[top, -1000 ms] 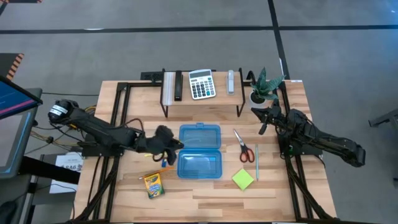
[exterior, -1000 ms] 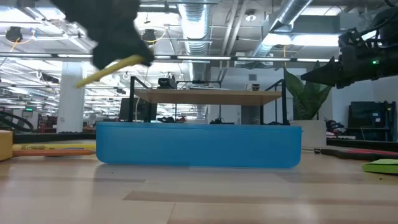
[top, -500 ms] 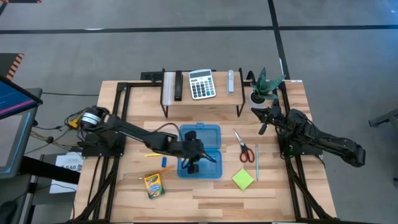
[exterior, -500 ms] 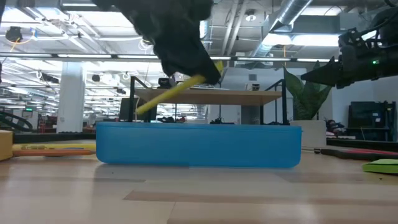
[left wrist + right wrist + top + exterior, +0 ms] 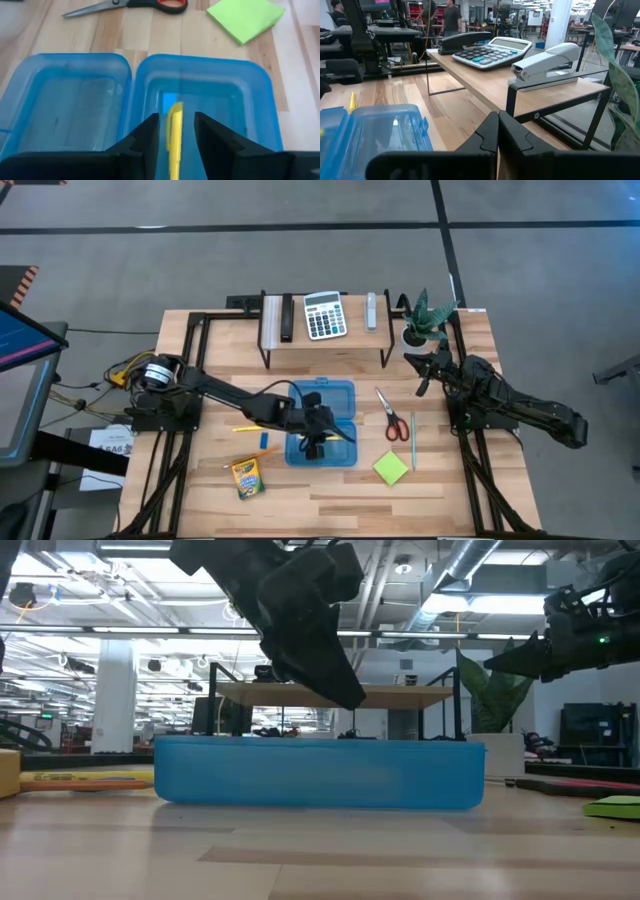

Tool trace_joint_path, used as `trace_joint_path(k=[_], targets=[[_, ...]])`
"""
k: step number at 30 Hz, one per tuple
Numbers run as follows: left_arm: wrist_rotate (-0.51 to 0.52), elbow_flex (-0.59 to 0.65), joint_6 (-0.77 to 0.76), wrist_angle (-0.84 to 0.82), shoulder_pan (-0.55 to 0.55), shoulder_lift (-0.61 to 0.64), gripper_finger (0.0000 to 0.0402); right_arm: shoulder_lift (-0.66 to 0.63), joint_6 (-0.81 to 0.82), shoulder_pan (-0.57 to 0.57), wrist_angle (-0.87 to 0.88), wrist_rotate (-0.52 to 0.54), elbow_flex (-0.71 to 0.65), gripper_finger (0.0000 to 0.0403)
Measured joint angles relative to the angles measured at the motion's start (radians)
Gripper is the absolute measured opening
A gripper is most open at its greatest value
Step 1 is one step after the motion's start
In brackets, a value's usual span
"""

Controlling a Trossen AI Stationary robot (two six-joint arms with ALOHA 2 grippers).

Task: Pack school essentials
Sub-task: Put the black scissors into the blue supply box

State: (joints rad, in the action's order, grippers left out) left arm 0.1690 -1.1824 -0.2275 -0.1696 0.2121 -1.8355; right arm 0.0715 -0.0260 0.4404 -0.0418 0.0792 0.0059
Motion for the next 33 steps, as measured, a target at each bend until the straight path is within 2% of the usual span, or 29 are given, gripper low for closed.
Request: trace_joint_path(k=[8,16,20,33], targets=[[0.023,0.0,0.022,0.009,0.017,0.036,0.0136,0.0,0.0,0.0,0.0,0.0,0.0,0.0028],[0.21,0.021,0.103,0.012,0.127,0.156,0.0118,0.0,0.0,0.0,0.0,0.0,0.0,0.0029],[0.265,0.105,0.091,0.06,0.15,0.219,0.0113,0.0,0.0,0.0,0.0,0.0,0.0,0.0027],[0.255,0.423,0.128,0.473,0.158,0.397,0.0112,0.0,0.0,0.0,0.0,0.0,0.0,0.0027]])
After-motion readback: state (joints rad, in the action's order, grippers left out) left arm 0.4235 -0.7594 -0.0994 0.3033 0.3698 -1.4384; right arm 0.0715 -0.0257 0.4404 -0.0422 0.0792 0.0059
